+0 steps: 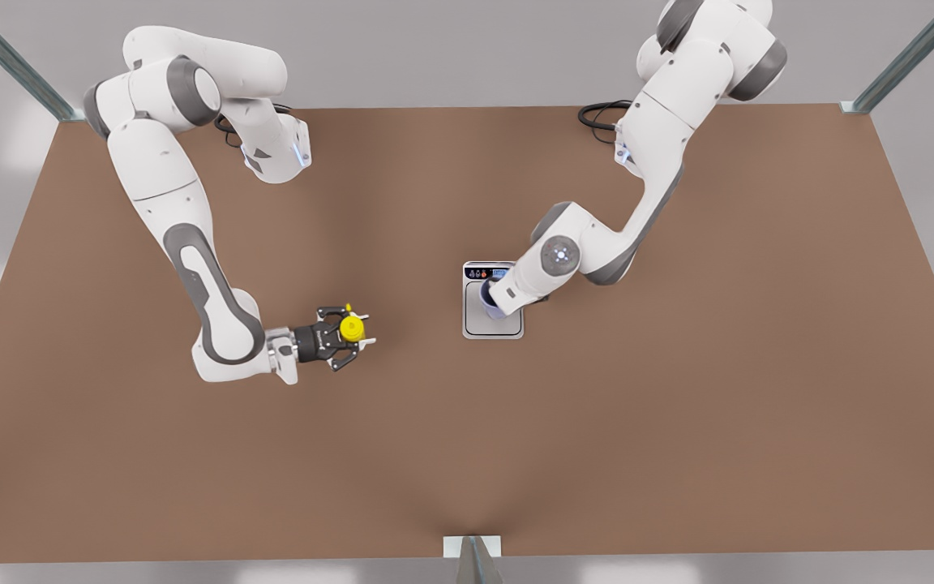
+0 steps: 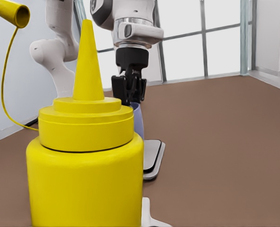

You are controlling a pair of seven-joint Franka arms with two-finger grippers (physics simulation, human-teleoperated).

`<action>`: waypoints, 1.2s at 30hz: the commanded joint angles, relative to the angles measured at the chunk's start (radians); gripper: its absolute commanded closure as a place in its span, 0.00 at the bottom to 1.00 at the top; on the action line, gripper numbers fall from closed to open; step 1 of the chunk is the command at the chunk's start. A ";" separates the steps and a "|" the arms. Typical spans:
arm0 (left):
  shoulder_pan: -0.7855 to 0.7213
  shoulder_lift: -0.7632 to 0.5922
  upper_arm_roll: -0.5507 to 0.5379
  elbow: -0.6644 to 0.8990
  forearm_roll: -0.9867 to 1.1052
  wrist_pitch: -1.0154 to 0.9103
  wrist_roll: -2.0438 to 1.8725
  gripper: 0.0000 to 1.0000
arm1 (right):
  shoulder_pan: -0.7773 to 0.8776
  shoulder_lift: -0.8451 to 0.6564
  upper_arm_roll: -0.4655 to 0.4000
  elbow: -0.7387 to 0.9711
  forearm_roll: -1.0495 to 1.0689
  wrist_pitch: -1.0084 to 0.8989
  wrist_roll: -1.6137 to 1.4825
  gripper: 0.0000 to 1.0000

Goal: Move cup to the weight, pick up sauce bottle, pour sauce

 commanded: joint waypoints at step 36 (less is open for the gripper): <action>0.235 -0.321 0.231 0.384 0.083 -0.782 0.062 0.00 | 0.648 -0.086 -0.315 0.236 -0.323 0.185 0.647 0.57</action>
